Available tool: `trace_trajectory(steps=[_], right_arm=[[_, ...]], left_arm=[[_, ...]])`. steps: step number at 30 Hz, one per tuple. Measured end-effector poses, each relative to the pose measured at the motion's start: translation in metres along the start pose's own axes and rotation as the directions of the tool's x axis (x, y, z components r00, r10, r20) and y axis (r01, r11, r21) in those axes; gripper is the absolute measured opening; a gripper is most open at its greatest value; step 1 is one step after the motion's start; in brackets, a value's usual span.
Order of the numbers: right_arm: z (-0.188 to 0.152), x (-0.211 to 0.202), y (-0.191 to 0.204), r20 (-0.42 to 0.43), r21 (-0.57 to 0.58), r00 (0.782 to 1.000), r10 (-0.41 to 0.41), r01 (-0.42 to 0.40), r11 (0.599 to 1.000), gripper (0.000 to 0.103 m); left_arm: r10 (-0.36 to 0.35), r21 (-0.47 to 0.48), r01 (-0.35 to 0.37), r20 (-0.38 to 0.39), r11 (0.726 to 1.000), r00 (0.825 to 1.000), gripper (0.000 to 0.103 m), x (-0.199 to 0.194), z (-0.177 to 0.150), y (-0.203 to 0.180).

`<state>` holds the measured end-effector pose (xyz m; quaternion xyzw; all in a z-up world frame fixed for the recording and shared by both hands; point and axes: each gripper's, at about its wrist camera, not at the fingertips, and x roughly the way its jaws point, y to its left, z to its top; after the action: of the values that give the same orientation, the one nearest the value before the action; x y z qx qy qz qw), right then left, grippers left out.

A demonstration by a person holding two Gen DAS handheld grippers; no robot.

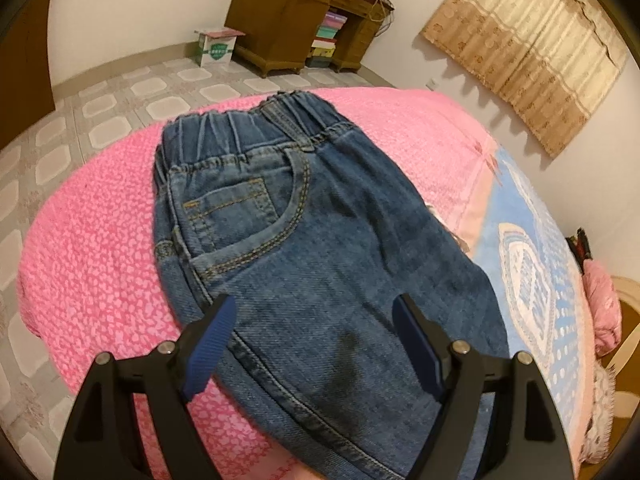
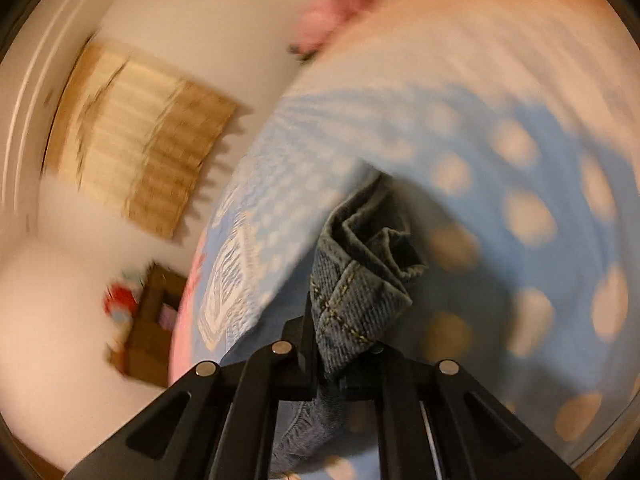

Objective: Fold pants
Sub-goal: 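Hold the folded leg end up with the right gripper, then lower the leg cuff onto the jeans and open the right gripper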

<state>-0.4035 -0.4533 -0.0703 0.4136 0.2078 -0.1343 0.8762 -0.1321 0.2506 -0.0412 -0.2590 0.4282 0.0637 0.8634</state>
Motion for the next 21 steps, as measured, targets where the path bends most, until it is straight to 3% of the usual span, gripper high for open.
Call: trace_trajectory(steps=[2,4,6,9,14,16,18,20,21], right_arm=[[0.004,0.008,0.053,-0.026,-0.184,0.999,-0.024,0.018,0.983,0.006],[-0.006,0.024,0.11,-0.072,-0.37,0.997,-0.04,0.011,0.929,0.006],[-0.03,0.044,0.164,-0.115,-0.534,0.991,-0.072,0.0,0.846,0.006],[-0.096,0.072,0.228,-0.173,-0.711,0.98,-0.103,-0.051,0.701,0.006],[-0.221,0.124,0.278,-0.206,-0.85,0.963,-0.175,-0.087,0.519,0.006],[-0.264,0.143,0.279,-0.162,-0.891,0.956,-0.243,-0.035,0.453,0.01],[-0.292,0.155,0.271,-0.098,-0.912,0.945,-0.312,0.04,0.409,0.015],[-0.303,0.154,0.266,-0.031,-0.926,0.95,-0.312,0.09,0.367,0.016],[-0.305,0.152,0.268,0.0,-0.939,0.949,-0.314,0.108,0.326,0.017]], left_arm=[[-0.013,-0.014,0.013,-0.003,1.0,1.0,0.083,0.001,0.001,0.003],[-0.026,-0.022,0.026,-0.005,0.999,1.0,0.083,0.001,0.002,0.006],[-0.033,-0.022,0.033,-0.006,0.999,0.999,0.083,0.0,0.002,0.007],[-0.043,-0.015,0.043,-0.008,0.999,0.999,0.083,0.0,0.004,0.009],[-0.045,0.014,0.046,-0.01,0.999,0.999,0.083,0.0,0.009,0.011],[-0.038,0.042,0.038,-0.015,0.998,0.999,0.083,0.002,0.01,0.008],[-0.036,0.059,0.037,-0.018,0.998,0.999,0.083,0.003,0.011,0.006],[-0.044,0.057,0.045,-0.025,0.997,0.999,0.083,0.005,0.013,0.007],[-0.048,0.051,0.049,-0.027,0.997,0.998,0.083,0.007,0.012,0.007]])
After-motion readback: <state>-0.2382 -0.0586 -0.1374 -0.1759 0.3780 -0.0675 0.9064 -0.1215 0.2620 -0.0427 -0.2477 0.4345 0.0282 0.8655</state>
